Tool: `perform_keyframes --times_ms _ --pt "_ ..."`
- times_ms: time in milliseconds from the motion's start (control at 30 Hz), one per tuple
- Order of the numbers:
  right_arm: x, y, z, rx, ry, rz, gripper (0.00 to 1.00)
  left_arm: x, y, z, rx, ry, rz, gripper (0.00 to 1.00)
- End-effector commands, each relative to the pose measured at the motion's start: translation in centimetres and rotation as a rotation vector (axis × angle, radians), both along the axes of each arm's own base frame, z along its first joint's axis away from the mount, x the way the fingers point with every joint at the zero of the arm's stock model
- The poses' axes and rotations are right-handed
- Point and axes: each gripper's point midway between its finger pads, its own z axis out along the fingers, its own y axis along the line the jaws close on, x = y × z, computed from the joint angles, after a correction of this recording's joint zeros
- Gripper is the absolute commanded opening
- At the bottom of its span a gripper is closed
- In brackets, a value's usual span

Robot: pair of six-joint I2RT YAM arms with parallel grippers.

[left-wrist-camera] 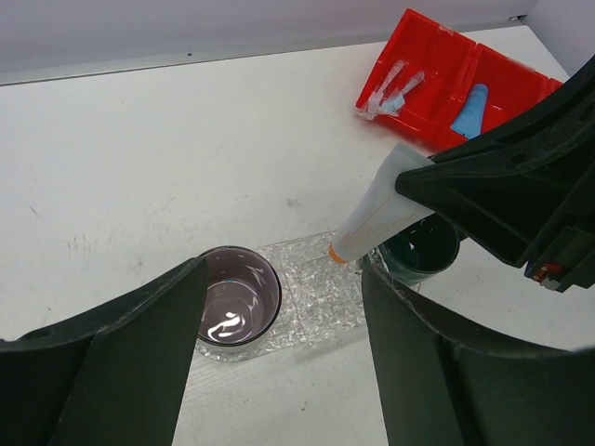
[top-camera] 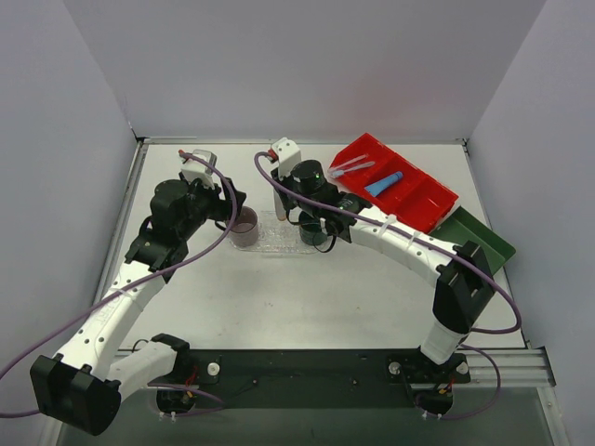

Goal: Prepare toiletry sets of a toothbrush and toothpaste on the tray

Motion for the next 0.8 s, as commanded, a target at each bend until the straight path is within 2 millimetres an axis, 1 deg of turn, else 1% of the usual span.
perform_keyframes --times_ms 0,100,267,600,767 --pt "-0.6 -0.6 5.5 0.108 -0.085 -0.016 0.00 0.2 -0.1 1.3 -0.015 -0.033 -0.009 0.77" --pt "-0.9 -0.8 6.4 0.123 -0.101 -0.017 0.00 0.2 -0.2 1.3 -0.016 -0.034 -0.010 0.77" --pt "-1.0 -0.8 6.3 0.123 -0.099 -0.019 0.00 0.2 -0.1 1.3 -0.016 -0.034 -0.010 0.77" --pt "-0.3 -0.5 4.2 0.094 -0.066 -0.026 0.00 0.2 -0.1 1.2 -0.016 -0.032 -0.009 0.77" --pt "-0.2 -0.5 3.6 0.084 -0.056 -0.026 0.00 0.3 0.0 1.3 -0.016 -0.032 -0.007 0.77"
